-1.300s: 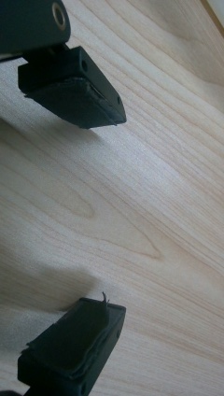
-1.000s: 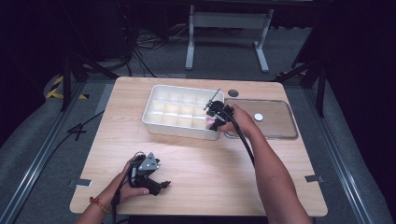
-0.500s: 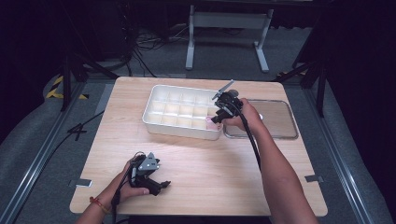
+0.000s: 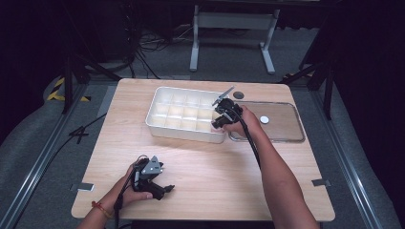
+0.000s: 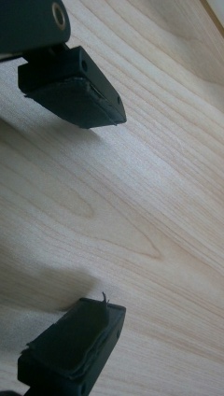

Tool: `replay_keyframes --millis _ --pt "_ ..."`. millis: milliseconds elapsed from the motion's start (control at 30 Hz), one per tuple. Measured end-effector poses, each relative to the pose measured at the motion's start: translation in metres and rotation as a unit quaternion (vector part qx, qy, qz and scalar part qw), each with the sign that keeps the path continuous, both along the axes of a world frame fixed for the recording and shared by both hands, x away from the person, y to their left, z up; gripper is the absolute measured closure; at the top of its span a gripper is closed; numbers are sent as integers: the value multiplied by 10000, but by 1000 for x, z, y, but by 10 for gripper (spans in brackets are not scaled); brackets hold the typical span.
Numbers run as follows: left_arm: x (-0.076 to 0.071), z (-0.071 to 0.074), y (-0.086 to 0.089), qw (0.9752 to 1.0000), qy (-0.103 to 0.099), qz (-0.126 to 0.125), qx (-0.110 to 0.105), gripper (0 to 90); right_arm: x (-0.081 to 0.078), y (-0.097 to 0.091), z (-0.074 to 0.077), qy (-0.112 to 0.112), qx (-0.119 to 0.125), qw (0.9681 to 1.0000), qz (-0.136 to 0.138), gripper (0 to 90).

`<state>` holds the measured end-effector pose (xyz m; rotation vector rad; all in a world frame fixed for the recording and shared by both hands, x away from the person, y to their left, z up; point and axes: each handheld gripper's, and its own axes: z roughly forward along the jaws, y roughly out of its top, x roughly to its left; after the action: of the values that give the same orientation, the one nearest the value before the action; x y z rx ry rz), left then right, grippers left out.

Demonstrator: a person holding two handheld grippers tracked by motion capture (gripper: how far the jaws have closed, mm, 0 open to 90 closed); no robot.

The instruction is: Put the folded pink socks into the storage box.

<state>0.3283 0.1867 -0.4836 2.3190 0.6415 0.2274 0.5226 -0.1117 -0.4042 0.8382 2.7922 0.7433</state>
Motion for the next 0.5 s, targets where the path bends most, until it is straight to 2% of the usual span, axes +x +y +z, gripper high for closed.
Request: replay_keyframes --millis 67,167,333,500 --pt "0 0 0 10000 -11 -13 3 88 0 -2 -3 81 38 10000 16 773" --pt "0 0 0 10000 -1 -14 5 88 0 -1 -9 111 -133 9999 -4 782" --pt "0 0 0 10000 -3 -8 10 88 3 -2 -13 251 -159 9996 -32 791" --pt "0 0 0 10000 -2 -11 9 88 2 0 -14 245 -195 9995 -51 791"
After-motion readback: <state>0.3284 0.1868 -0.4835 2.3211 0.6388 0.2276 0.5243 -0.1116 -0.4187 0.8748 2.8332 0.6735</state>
